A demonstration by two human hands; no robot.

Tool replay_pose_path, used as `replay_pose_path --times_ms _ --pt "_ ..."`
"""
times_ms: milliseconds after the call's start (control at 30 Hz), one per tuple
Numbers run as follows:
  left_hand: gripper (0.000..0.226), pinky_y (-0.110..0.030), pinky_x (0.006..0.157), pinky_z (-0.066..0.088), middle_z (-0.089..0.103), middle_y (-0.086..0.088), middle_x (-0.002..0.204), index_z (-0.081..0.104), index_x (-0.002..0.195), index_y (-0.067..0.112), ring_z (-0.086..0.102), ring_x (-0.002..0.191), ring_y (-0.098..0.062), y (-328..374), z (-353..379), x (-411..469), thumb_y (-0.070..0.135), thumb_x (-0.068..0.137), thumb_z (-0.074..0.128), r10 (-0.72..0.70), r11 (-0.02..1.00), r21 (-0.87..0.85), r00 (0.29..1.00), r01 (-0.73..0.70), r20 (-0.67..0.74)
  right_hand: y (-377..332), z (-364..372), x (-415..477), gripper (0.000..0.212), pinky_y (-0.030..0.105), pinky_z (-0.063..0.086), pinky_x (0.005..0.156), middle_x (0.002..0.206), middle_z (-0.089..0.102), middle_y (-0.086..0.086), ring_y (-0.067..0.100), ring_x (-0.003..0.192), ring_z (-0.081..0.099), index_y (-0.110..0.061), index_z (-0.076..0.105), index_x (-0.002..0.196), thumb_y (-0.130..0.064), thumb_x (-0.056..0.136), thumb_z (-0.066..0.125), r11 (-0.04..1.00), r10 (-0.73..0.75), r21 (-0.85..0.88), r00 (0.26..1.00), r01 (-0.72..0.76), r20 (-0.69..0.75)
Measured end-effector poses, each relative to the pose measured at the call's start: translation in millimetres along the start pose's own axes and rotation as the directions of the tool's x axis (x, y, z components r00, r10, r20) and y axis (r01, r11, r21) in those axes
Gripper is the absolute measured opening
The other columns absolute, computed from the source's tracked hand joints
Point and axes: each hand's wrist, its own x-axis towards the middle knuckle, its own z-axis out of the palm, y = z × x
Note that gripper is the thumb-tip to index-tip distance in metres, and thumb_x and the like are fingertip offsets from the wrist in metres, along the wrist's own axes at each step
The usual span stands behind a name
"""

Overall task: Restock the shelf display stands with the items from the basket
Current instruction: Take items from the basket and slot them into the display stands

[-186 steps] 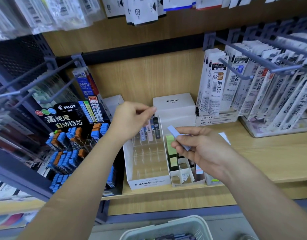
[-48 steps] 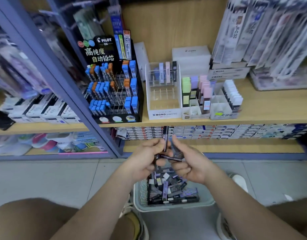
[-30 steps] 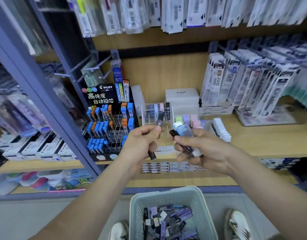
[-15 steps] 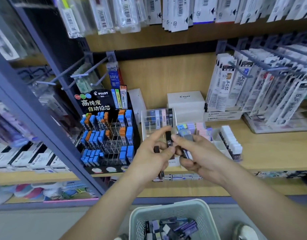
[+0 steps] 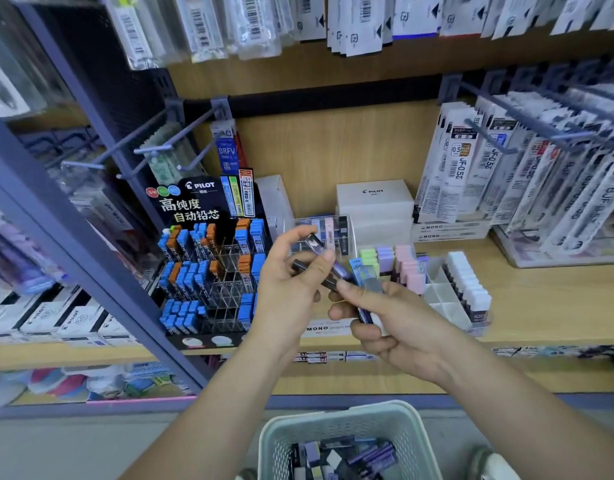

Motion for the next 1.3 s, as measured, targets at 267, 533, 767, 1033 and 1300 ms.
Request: replay_pose_path --times_ms 267,533,767,1033,1300 --pt "0.035 -0.041 0.081 0.048 0.066 -0.01 0.075 0.07 0.106 0.018 0.056 0.077 -0.023 3.5 1.9 8.5 0.019 0.071 0.074 -0.028 0.994 -0.102 0.999 0.027 -0.016 -8.1 -2.6 0.8 0.021 0.013 0.02 0.033 0.083 0.072 0.013 0.005 0.038 0.032 -0.004 0.067 0.1 -0.01 0.08 0.07 0.994 -0.052 0.09 0.994 0.06 -0.091" --pt "0.02 -0.027 0.074 0.055 0.07 -0.003 0.081 0.073 0.094 0.021 0.063 0.074 -0.016 20.4 1.7 57.7 0.006 0.08 0.069 0.045 0.995 -0.084 0.992 -0.055 -0.116 -25.3 -19.5 10.1 0.006 0.015 0.02 0.034 0.077 0.072 0.009 0.007 0.043 0.034 -0.009 0.062 0.094 -0.015 0.091 0.065 0.975 -0.193 0.044 0.926 0.219 -0.324" --pt "0.021 -0.022 0.074 0.057 0.072 -0.004 0.09 0.072 0.096 0.024 0.07 0.071 -0.011 1.4 9.2 106.8 0.006 0.087 0.066 0.15 0.946 0.302 0.984 -0.116 -0.092 -45.6 -46.7 8.6 0.003 0.015 0.02 0.034 0.072 0.07 0.009 0.008 0.044 0.036 -0.007 0.06 0.09 -0.009 0.091 0.062 0.961 -0.23 0.037 0.865 0.274 -0.446" --pt "0.02 -0.009 0.08 0.047 0.068 0.002 0.096 0.073 0.104 0.016 0.063 0.083 -0.004 -23.2 21.6 121.2 0.009 0.087 0.067 0.286 0.768 0.589 0.958 -0.251 0.035 -48.1 -58.1 7.9 0.006 0.016 0.019 0.035 0.074 0.067 0.012 0.008 0.044 0.035 -0.008 0.059 0.086 -0.008 0.092 0.061 0.964 -0.245 -0.011 0.864 0.267 -0.44" --pt "0.02 0.0 0.079 0.039 0.067 0.003 0.098 0.073 0.105 0.014 0.058 0.086 -0.003 -32.3 22.5 124.3 0.008 0.087 0.066 0.331 0.657 0.681 0.935 -0.324 0.126 -49.1 -56.2 5.9 0.004 0.015 0.02 0.035 0.071 0.067 0.009 0.009 0.046 0.036 -0.008 0.06 0.093 -0.01 0.091 0.063 0.973 -0.216 -0.011 0.884 0.232 -0.414"
